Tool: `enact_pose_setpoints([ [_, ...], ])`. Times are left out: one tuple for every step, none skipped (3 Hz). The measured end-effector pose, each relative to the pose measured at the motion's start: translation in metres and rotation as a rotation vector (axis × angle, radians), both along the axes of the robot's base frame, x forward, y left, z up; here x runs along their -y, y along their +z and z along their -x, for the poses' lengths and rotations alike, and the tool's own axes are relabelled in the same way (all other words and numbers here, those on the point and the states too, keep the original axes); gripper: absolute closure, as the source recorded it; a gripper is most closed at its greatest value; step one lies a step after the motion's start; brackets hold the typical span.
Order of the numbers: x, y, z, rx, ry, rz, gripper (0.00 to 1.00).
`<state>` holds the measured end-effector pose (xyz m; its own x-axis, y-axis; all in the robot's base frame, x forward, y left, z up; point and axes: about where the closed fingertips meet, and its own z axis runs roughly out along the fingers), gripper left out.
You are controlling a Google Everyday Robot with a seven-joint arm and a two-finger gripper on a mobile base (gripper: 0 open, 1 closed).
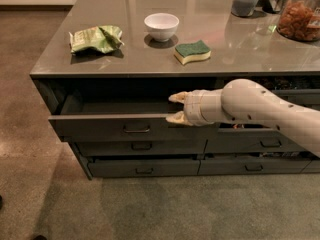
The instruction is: Close top drawer
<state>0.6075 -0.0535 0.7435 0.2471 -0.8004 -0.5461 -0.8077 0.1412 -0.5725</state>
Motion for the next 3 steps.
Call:
enact_pose_setpoints([
  [0.004,-0.003,0.009,-0.011,0.005,0.002,0.04],
  [0.005,-0.014,0.023,-0.04,0.018,0.002,0.0],
  [0.006,-0.031,0.03,-0.086,0.031,-0.005,0.19],
])
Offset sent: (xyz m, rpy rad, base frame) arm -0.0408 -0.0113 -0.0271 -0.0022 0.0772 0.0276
